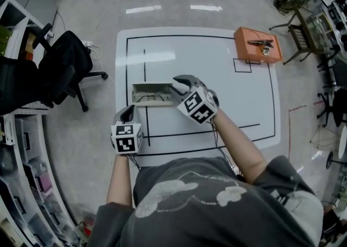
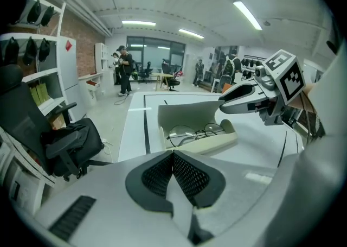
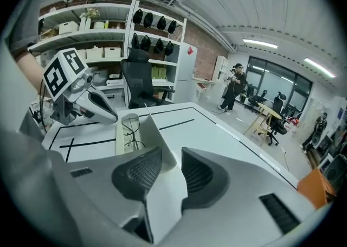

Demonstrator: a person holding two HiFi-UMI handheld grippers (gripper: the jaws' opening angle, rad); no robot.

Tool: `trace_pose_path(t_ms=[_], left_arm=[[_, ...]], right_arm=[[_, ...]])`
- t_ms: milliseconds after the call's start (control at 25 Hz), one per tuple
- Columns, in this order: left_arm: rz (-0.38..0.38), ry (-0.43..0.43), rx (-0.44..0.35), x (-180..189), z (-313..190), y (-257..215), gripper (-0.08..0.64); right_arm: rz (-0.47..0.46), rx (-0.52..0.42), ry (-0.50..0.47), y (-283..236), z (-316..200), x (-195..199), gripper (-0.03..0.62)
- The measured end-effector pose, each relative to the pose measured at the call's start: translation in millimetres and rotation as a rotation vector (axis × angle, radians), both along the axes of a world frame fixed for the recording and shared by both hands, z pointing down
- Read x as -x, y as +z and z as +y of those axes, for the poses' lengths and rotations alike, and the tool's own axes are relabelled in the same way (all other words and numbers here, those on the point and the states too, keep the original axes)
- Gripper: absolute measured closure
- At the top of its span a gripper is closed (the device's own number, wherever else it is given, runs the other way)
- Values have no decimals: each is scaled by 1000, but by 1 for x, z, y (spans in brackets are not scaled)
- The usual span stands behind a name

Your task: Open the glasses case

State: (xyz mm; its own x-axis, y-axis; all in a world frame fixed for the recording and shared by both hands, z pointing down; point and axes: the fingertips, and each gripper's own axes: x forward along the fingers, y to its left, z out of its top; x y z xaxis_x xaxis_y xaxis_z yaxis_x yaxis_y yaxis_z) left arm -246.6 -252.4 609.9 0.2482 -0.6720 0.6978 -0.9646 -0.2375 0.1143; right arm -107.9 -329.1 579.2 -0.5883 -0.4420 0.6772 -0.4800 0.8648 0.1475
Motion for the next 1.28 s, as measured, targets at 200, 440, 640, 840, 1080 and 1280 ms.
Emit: trace_pose_path(t_ms=[200, 440, 640, 840, 1080, 1280], left_arm=[[-15, -16, -42, -6, 1, -18, 557], [-3, -32, -91, -19, 9, -49, 557], [2, -67, -144, -34, 24, -74, 557], [17, -104, -200, -49, 35, -99, 557], [44, -117, -233, -82, 58, -117, 557], [57, -145, -258, -109, 89, -128, 557]], right_arm=[[-14, -35, -17, -18, 5, -10, 476], [-65, -84, -9, -45, 13, -25, 489], [-103, -132, 18, -67, 25, -50, 556], [-114, -145, 30, -76, 43, -74, 588], [-150, -149, 33, -86, 70, -104, 591], [-171, -160, 67, -97, 96, -140, 592]])
